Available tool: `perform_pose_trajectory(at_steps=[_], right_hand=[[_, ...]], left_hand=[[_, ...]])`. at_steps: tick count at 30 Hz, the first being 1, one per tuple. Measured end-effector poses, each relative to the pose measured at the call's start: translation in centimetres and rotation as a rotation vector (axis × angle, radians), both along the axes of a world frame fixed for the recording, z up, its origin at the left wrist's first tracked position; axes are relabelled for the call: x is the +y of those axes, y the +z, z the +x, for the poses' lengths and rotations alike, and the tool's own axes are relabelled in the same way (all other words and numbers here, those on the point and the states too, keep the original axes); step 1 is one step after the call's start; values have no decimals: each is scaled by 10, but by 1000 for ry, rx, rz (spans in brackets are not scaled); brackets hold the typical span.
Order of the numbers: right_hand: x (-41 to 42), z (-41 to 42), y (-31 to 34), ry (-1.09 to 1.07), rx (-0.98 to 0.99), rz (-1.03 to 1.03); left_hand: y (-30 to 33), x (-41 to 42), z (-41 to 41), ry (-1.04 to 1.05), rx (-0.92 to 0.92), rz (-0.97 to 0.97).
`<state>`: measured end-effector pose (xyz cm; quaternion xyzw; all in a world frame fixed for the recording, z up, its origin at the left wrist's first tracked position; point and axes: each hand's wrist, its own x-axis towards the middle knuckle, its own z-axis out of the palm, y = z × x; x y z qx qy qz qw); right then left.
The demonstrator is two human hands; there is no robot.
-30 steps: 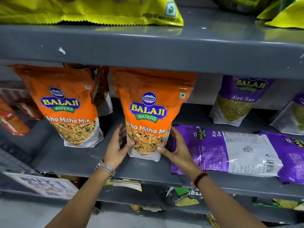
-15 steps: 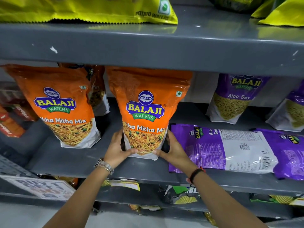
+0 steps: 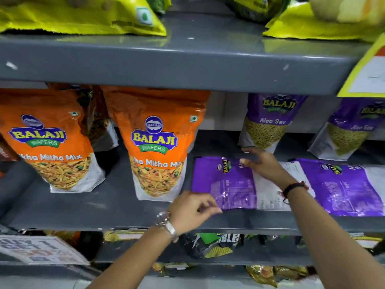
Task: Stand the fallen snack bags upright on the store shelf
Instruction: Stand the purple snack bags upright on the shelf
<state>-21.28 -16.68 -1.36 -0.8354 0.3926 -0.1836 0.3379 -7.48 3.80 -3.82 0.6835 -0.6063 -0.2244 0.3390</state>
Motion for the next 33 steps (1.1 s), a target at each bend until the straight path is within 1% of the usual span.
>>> perform_pose_trajectory(at_steps=[1,3,5,6,7,9,11,12,15,18,20,24,26,27,28,30,32,33], right_hand=[[-15,-15,1,2,50,17],[-36,-35,0,13,133,71],[-58,-55,-3,15,239,94],[-66,-65,-3,19,298,112],[-75,-72,-4,31,346,137],[-84,-79,-2,78,420,197],[-89,-84,2,151,440,275],[-90,-85,6,171,438,319],[-94,-97,9,209,413,348],[-93,-110,5,204,250,355],[-85,-119,3,215,92,387],[-68,-128,-15,190,-230,431],[-57,-124,-27,143,-307,392],[-51,-120,-35,129,-321,375],[-46,-118,-42,126,-323,372],[-37,-116,-58,127,-325,374],[-35,-116,-71,119,-319,369],[-35,-116,-72,115,-311,361]], left_hand=[[-1,-11,-17,-52,104,170],[-9,-25,-41,-80,385,429],[-16,-36,-64,-27,682,602],[-19,-42,-78,35,832,637],[-21,-47,-89,126,984,623],[-24,-56,-104,331,1231,474],[-25,-68,-117,504,1387,312],[-25,-72,-121,576,1433,250],[-28,-81,-128,740,1426,100],[-21,-86,-124,768,1302,-7],[-13,-90,-115,722,1159,-103],[6,-104,-84,579,802,-343],[16,-109,-71,502,638,-428],[19,-112,-66,479,601,-459],[20,-113,-65,460,593,-485],[14,-114,-66,413,655,-470],[-2,-112,-66,338,717,-365],[-12,-110,-64,289,720,-280]])
